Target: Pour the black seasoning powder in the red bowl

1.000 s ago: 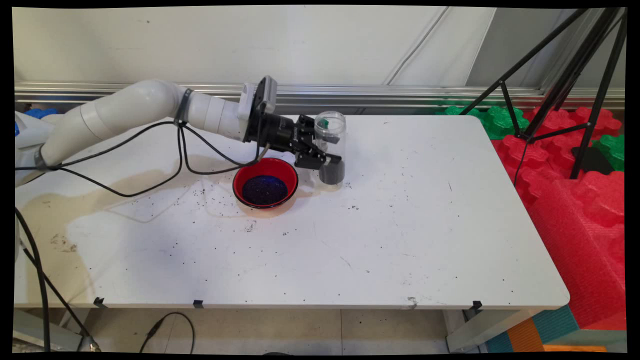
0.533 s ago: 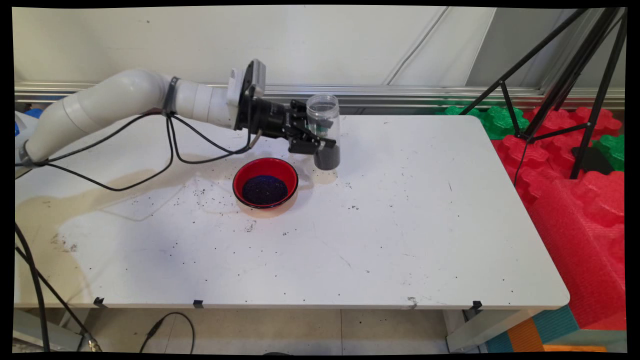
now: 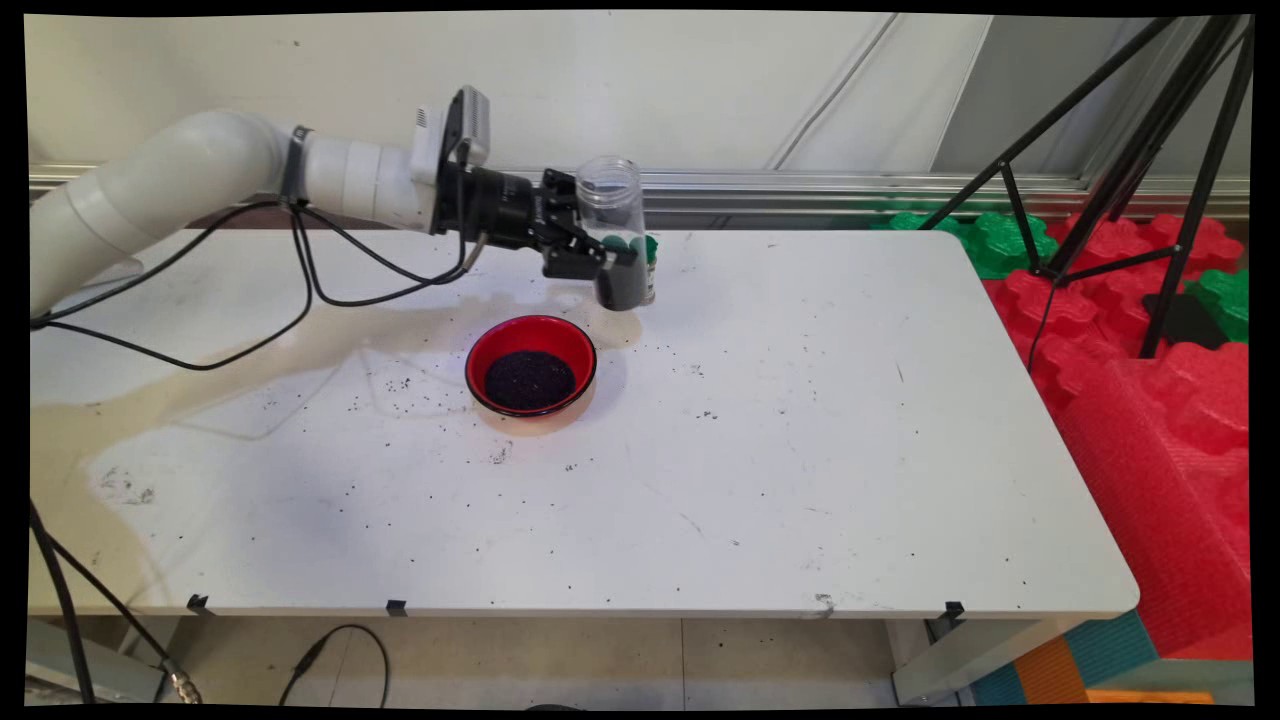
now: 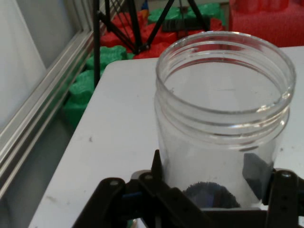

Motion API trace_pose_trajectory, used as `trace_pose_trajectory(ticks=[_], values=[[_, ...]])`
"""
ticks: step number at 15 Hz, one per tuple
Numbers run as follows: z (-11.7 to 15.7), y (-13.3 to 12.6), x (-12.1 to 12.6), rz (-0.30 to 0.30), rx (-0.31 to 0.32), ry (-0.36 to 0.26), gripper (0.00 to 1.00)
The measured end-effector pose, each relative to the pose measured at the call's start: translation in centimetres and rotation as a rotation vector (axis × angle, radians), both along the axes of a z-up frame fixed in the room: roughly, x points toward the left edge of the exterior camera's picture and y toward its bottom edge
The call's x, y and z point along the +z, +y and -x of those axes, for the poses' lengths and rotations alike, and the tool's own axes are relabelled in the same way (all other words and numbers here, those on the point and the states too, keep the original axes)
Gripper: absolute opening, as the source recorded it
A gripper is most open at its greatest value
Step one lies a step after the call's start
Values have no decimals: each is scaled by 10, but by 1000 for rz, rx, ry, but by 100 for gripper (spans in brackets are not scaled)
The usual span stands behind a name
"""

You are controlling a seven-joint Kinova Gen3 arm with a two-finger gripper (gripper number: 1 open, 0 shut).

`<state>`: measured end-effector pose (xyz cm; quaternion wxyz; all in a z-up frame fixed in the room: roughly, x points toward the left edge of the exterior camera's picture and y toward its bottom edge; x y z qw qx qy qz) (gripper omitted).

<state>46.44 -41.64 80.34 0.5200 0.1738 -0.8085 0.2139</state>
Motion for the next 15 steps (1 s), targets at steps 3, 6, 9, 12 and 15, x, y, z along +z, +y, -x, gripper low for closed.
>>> trace_pose_trajectory(ticks=[3, 6, 9, 12, 15], values=[[-12, 5, 4, 6, 16, -20, 0], [-27, 12, 6, 15, 36, -53, 0], [-42, 20, 5, 26, 55, -95, 0], [-56, 28, 1, 47, 61, -147, 0], [-63, 33, -2, 75, 50, -191, 0]])
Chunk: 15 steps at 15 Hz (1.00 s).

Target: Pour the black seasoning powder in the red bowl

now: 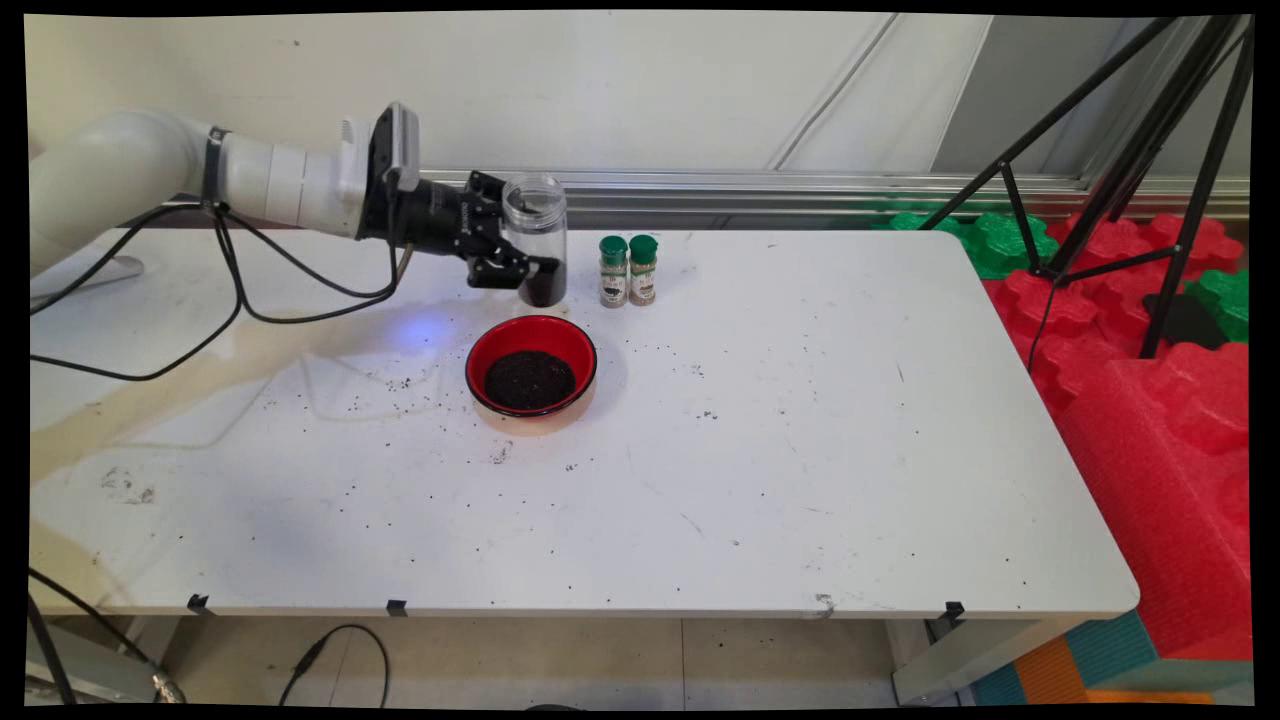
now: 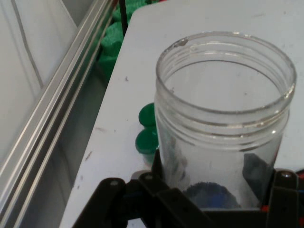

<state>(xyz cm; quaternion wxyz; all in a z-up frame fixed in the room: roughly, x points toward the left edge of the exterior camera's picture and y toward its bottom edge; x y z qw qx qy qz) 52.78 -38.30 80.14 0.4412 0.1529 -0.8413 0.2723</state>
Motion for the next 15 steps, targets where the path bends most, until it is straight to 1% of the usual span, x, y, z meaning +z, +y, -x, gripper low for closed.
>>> trace_pose_trajectory(ticks=[4, 9, 13, 15], values=[[-8, 8, -5, 64, -44, -78, 0], [-14, 13, -8, 138, -88, -158, 0], [-19, 17, -13, 223, -140, -257, 0], [-20, 18, -15, 255, -162, -294, 0]])
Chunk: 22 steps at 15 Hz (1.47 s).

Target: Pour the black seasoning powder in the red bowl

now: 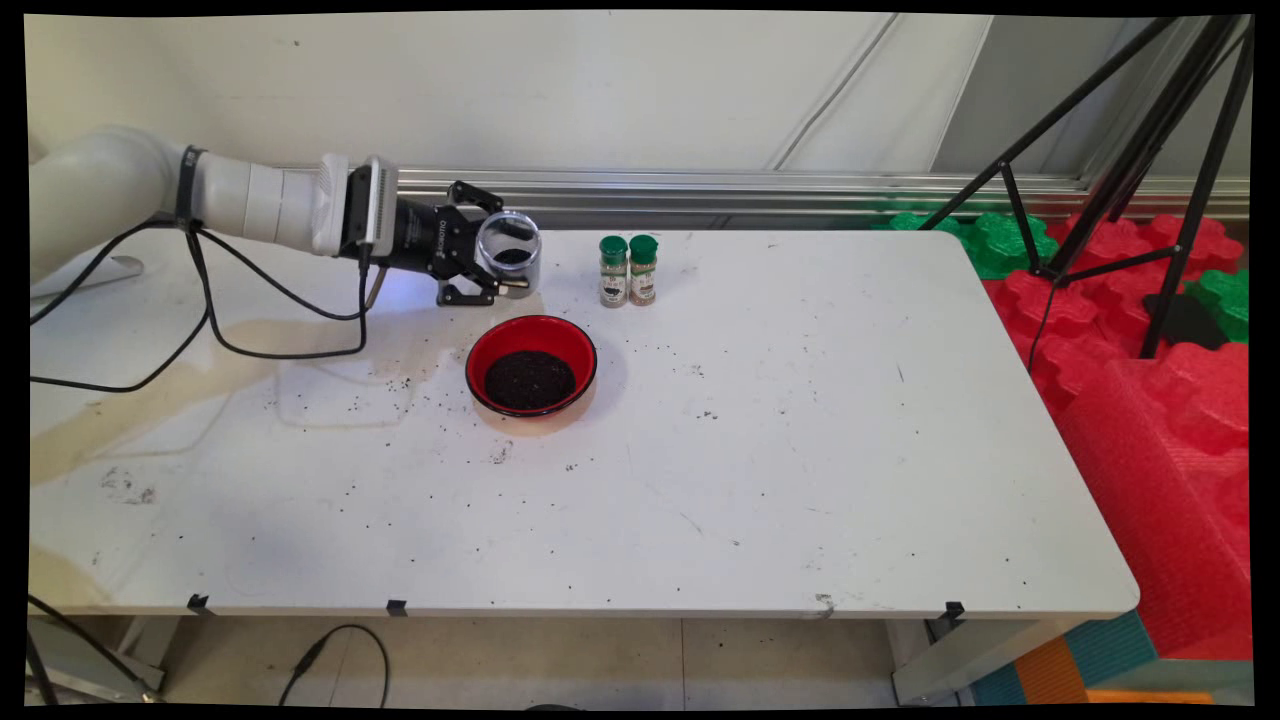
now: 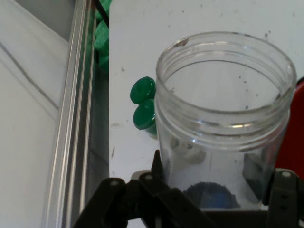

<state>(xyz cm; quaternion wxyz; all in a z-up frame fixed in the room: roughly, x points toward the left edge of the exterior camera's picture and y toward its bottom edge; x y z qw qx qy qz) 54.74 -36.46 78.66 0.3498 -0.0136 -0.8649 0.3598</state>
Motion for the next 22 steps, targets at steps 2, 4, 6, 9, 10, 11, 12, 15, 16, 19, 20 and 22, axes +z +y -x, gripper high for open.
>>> trace_pose_trajectory(ticks=[2, 4, 6, 9, 10, 11, 12, 15, 16, 19, 20, 22], values=[[0, 2, -2, 42, -31, -48, 0], [0, 3, -3, 87, -63, -99, 0], [1, 3, -4, 117, -84, -136, 0], [1, 4, -6, 174, -123, -212, 0], [1, 5, -7, 190, -133, -234, 0], [2, 5, -7, 208, -145, -259, 0], [2, 5, -8, 222, -155, -280, 0], [3, 5, -9, 265, -182, -339, 0], [4, 5, -9, 280, -192, -358, 0], [5, 4, -10, 330, -227, -423, 0], [6, 3, -10, 348, -239, -444, 0], [7, 3, -10, 375, -259, -474, 0]])
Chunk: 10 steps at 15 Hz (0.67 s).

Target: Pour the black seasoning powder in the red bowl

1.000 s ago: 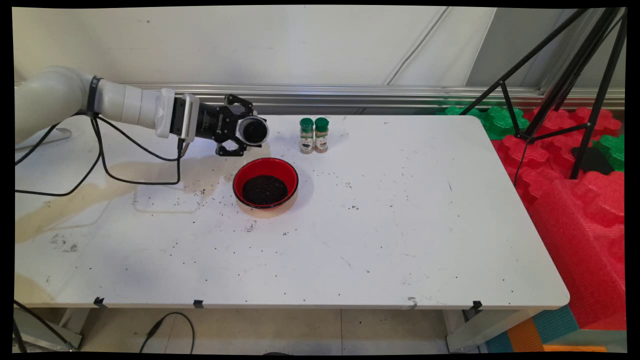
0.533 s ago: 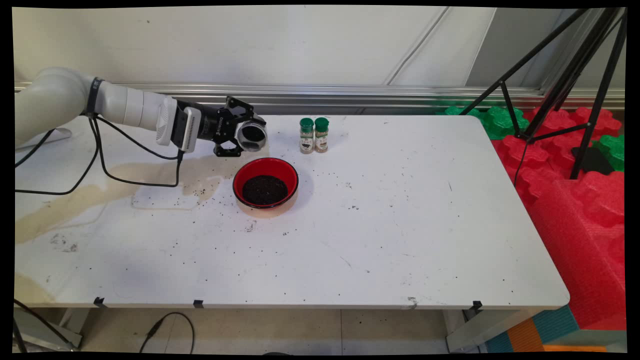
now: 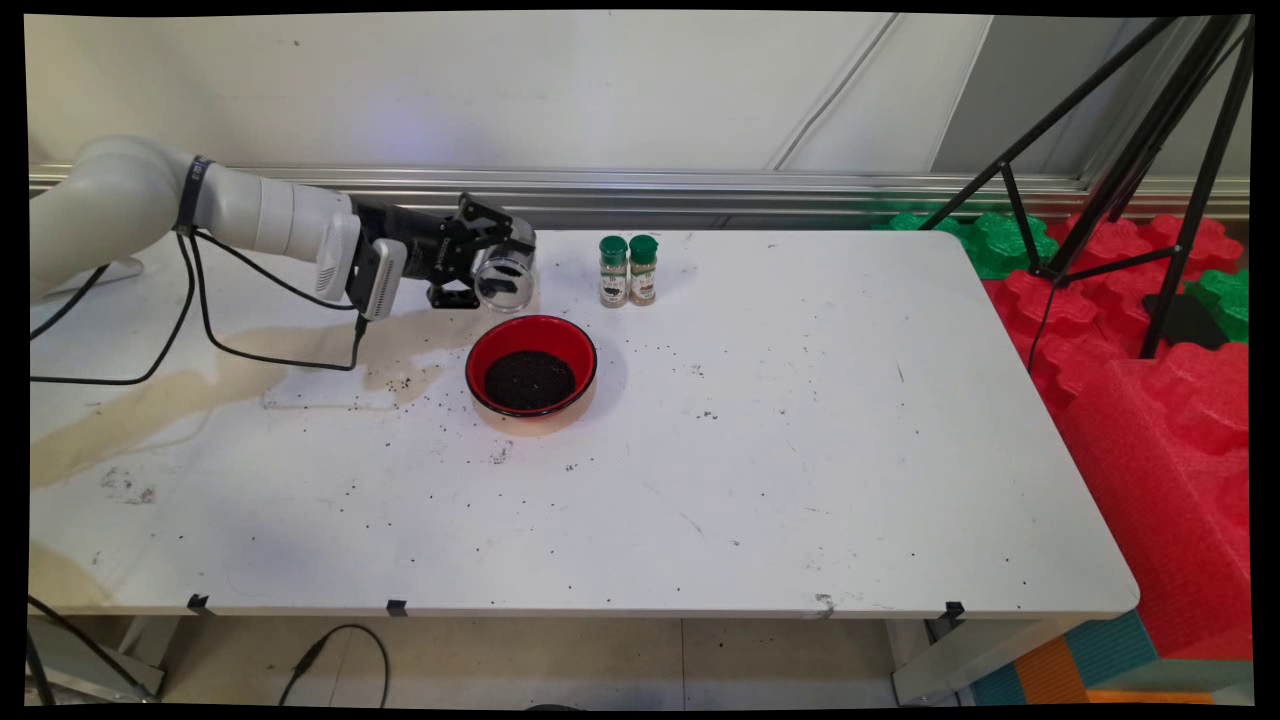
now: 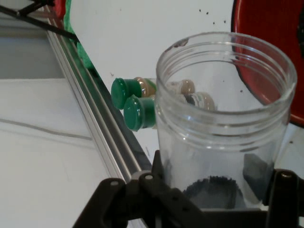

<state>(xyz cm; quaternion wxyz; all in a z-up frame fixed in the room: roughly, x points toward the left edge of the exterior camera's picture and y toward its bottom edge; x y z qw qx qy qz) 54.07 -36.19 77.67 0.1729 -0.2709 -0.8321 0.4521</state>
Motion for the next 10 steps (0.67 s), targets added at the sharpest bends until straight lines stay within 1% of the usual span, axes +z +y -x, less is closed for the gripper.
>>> trace_pose_trajectory(ticks=[6, 7, 10], values=[[4, -3, 1, 108, -84, -119, 0], [5, -3, 1, 137, -106, -149, 0], [8, -3, 2, 178, -139, -191, 0]])
